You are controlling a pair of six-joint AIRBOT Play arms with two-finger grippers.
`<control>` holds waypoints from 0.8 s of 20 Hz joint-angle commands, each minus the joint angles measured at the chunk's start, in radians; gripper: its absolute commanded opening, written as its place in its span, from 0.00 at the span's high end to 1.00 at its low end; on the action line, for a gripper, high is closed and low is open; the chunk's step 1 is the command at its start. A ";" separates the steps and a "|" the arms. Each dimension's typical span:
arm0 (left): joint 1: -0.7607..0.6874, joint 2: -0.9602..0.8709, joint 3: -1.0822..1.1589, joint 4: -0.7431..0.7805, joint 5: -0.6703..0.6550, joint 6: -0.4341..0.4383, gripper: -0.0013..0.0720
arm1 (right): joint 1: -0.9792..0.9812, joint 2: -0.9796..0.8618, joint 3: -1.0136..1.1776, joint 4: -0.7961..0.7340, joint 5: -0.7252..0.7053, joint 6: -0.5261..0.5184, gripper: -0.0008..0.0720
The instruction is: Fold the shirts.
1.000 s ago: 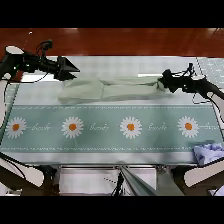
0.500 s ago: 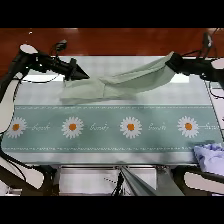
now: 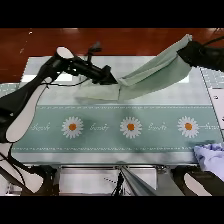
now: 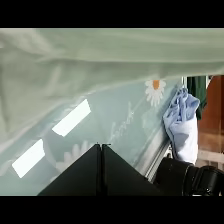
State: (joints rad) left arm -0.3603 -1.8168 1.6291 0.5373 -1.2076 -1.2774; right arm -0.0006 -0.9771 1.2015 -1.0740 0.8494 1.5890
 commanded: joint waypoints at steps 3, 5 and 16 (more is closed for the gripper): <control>-0.195 -0.010 0.000 0.000 0.153 -0.019 0.95 | 0.087 0.175 0.001 -0.108 0.101 0.195 0.95; -0.241 -0.024 0.000 0.000 0.195 -0.029 0.95 | 0.109 0.241 0.001 -0.115 0.125 0.255 0.95; -0.195 -0.026 0.003 -0.052 0.229 -0.052 0.95 | 0.109 0.357 0.001 -0.509 0.385 0.321 0.95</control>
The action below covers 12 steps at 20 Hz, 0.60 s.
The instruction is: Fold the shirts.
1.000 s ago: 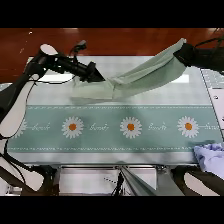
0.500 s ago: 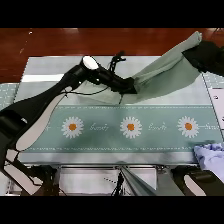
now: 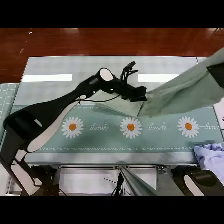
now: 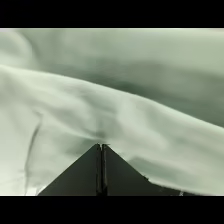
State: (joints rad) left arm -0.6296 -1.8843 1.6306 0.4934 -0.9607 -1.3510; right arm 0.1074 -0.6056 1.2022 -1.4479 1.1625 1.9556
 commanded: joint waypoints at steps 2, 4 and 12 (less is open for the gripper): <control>0.175 0.122 0.002 -0.008 -0.043 0.057 0.95 | 0.002 -0.083 0.000 -0.138 0.050 -0.107 0.95; 0.288 0.228 0.002 -0.007 -0.050 0.086 0.95 | 0.002 -0.174 0.000 -0.095 -0.019 -0.139 0.95; 0.704 0.610 0.002 -0.008 -0.171 0.109 0.95 | 0.211 -0.588 0.000 -0.008 -0.388 -0.110 0.95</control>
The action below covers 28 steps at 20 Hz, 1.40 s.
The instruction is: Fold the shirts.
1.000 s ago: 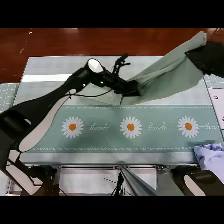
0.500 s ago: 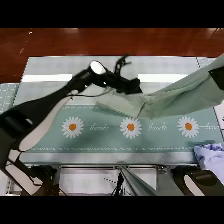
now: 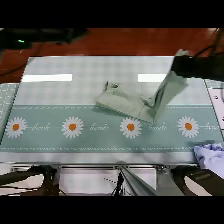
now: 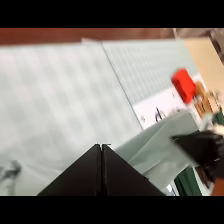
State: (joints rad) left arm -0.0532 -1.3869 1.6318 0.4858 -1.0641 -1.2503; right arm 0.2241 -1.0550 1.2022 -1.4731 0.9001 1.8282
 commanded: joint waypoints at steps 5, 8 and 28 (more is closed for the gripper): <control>0.210 0.246 0.000 0.000 -0.222 0.008 0.95 | 0.269 -0.367 0.000 0.078 -0.378 0.069 0.95; 0.203 0.294 0.000 0.000 -0.254 0.008 0.95 | 0.336 -0.448 0.000 0.198 -0.550 0.107 0.62; 0.203 0.290 -0.002 0.103 -0.258 0.008 0.95 | -0.440 -0.095 -0.491 0.505 0.053 -0.299 0.15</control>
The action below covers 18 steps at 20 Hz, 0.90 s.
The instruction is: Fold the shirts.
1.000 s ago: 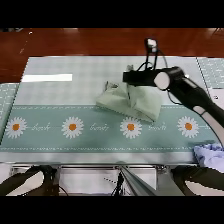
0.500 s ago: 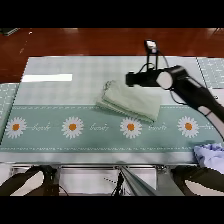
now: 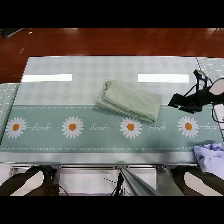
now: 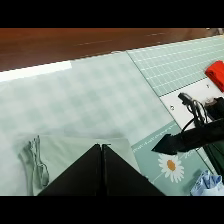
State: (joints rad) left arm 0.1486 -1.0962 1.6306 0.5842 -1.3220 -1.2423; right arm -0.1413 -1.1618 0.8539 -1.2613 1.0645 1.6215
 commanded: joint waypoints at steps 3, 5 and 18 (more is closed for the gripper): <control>0.001 0.000 0.000 0.004 0.000 0.000 0.95 | -0.040 0.011 -0.243 0.452 -0.287 -0.133 0.15; 0.001 -0.001 0.000 0.004 0.000 0.000 0.95 | 0.019 -0.016 -0.259 0.502 -0.369 -0.152 0.15; 0.000 -0.063 -0.002 0.091 0.000 0.000 0.95 | -0.019 0.204 0.042 0.399 -0.131 -0.195 0.95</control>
State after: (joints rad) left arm 0.1486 -1.1275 1.6283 0.6449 -1.3212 -1.2427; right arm -0.0776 -1.0939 0.7795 -0.7376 0.7486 1.3785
